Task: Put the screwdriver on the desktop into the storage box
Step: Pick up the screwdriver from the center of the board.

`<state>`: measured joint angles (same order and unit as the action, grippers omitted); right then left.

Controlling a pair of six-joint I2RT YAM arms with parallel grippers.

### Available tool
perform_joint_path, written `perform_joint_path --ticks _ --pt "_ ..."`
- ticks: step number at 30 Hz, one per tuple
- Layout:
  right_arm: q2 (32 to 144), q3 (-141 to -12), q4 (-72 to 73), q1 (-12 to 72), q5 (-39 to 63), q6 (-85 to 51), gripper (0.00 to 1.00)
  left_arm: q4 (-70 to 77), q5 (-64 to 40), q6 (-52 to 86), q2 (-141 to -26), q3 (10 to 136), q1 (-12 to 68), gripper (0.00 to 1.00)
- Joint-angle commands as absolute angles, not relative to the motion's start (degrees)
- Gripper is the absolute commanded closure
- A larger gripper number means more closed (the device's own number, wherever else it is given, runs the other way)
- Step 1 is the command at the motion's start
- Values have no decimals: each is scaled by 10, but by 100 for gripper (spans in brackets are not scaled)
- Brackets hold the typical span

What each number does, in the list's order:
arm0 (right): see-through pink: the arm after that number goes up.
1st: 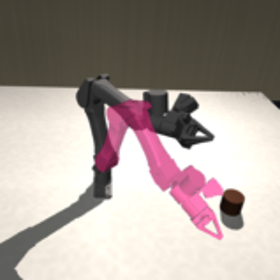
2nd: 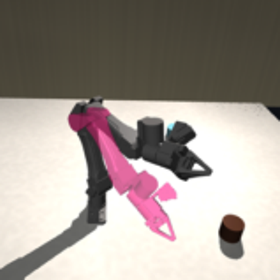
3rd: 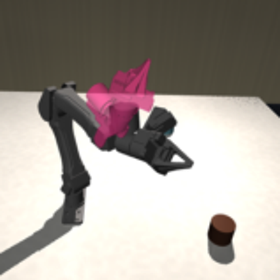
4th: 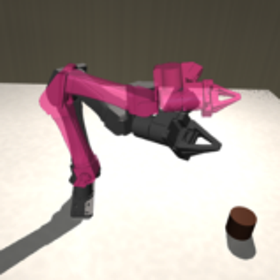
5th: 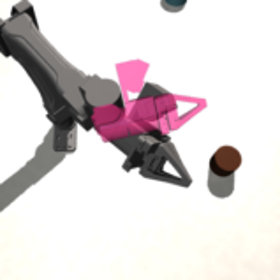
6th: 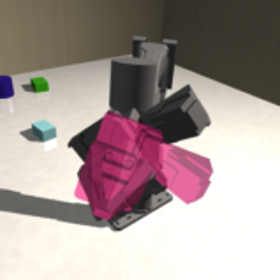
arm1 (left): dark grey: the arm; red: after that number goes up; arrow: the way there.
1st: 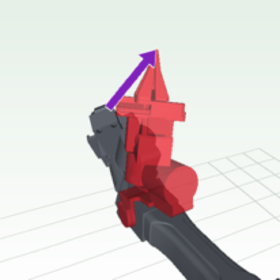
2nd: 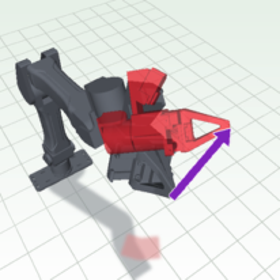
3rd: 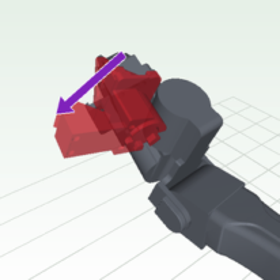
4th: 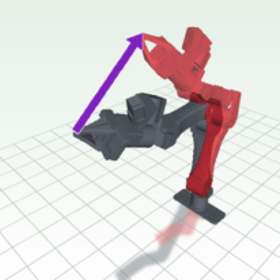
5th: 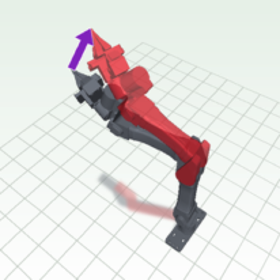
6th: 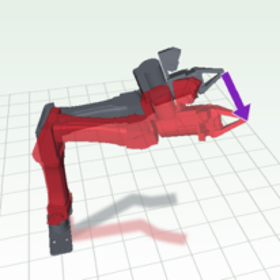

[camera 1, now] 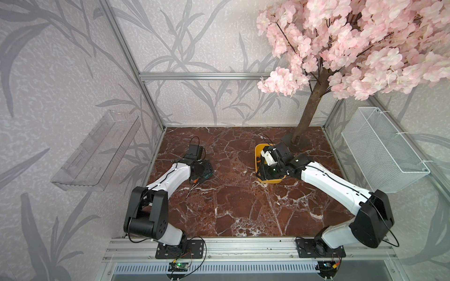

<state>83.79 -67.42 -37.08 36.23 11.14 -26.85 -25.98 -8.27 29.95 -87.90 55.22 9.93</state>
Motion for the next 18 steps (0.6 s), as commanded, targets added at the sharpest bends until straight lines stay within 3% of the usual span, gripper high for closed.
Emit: perform_joint_path --ticks 1,8,18 --pt "817 -658 -363 369 110 -281 47 -278 -64 277 -899 568 98 26" --pt "808 -635 -346 369 112 -293 47 -261 -74 271 -931 567 99 25" --pt "821 -632 -338 367 84 -299 46 -255 -71 277 -934 545 132 36"
